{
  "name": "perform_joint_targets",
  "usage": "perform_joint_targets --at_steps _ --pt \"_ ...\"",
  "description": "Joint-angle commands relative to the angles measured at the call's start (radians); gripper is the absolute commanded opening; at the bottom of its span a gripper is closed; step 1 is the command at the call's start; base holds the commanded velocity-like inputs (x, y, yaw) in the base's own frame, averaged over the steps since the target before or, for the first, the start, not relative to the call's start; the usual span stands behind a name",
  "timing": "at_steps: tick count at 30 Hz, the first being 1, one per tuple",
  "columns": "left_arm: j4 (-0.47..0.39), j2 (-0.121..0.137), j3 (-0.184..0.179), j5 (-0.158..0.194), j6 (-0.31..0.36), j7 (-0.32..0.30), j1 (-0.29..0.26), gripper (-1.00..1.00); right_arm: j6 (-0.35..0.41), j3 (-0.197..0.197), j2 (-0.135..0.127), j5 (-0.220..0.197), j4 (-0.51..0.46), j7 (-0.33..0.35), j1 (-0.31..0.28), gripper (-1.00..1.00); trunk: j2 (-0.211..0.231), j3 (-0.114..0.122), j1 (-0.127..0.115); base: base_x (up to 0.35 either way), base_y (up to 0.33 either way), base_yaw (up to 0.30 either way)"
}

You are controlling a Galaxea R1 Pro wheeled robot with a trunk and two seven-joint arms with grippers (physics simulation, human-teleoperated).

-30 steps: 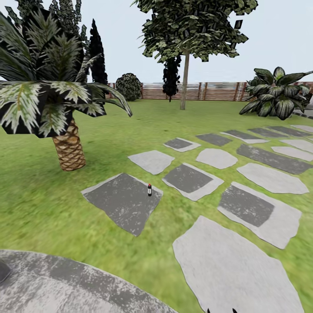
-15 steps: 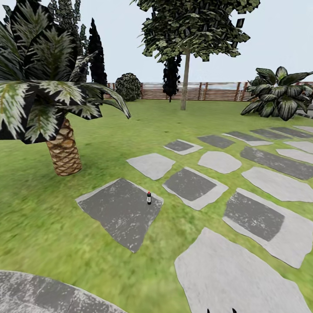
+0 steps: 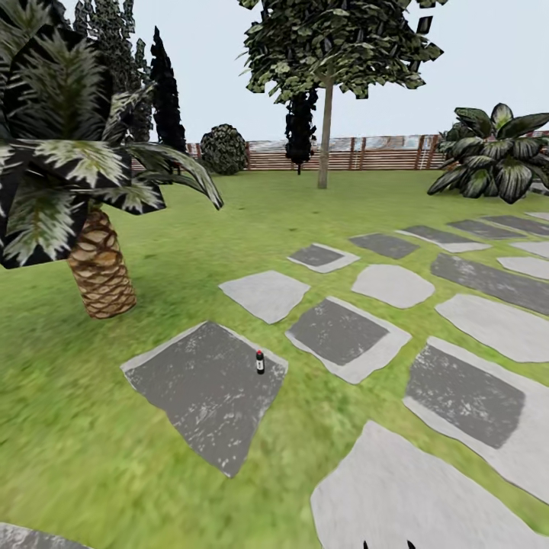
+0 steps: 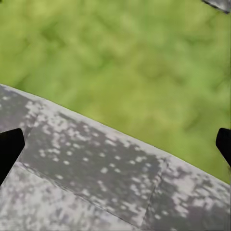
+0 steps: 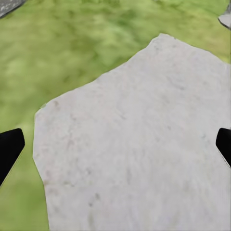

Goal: In the garden, pick up the pesticide atomizer on the floor and spray pesticide onto both trees until each tree trunk is fully covered.

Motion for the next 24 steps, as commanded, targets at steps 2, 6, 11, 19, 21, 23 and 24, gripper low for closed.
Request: perform_joint_targets --at_steps 2,6,11,19,21,23,24 --pt "0.001 0.000 0.001 0.001 -0.003 0.000 -0.001 1.00 -0.003 -0.004 0.001 0.011 0.000 -0.005 -0.001 1.00 0.000 -0.001 0.000 0.339 0.000 0.000" --pt "0.001 0.000 0.001 0.001 -0.003 0.000 -0.001 1.00 -0.003 -0.004 0.002 0.011 0.000 -0.005 -0.001 1.00 0.000 -0.001 0.000 0.339 0.000 0.000" --pt "0.001 0.000 0.002 0.001 -0.003 0.000 -0.001 1.00 -0.003 -0.004 0.002 0.011 0.000 -0.005 0.000 1.00 0.000 -0.001 0.000 0.339 0.000 0.000" --pt "0.001 0.000 0.002 0.001 -0.003 0.000 -0.001 1.00 -0.003 -0.004 0.001 0.011 0.001 -0.005 -0.001 1.00 0.000 0.003 0.000 0.339 0.058 -0.155" --pt "0.001 0.000 0.003 0.001 -0.003 0.000 -0.001 1.00 -0.003 -0.004 0.001 0.011 0.001 -0.005 -0.001 1.00 0.000 0.005 0.000 0.333 0.117 -0.247" --pt "0.001 0.000 0.003 0.001 -0.003 0.000 -0.001 1.00 -0.003 -0.004 0.001 0.011 0.001 -0.005 -0.001 1.00 0.000 0.006 0.000 0.315 0.149 -0.254" --pt "0.001 0.000 0.003 0.001 -0.003 0.000 -0.001 1.00 -0.003 -0.004 0.001 0.011 0.001 -0.005 -0.001 1.00 0.000 0.007 0.000 0.300 0.173 -0.257"
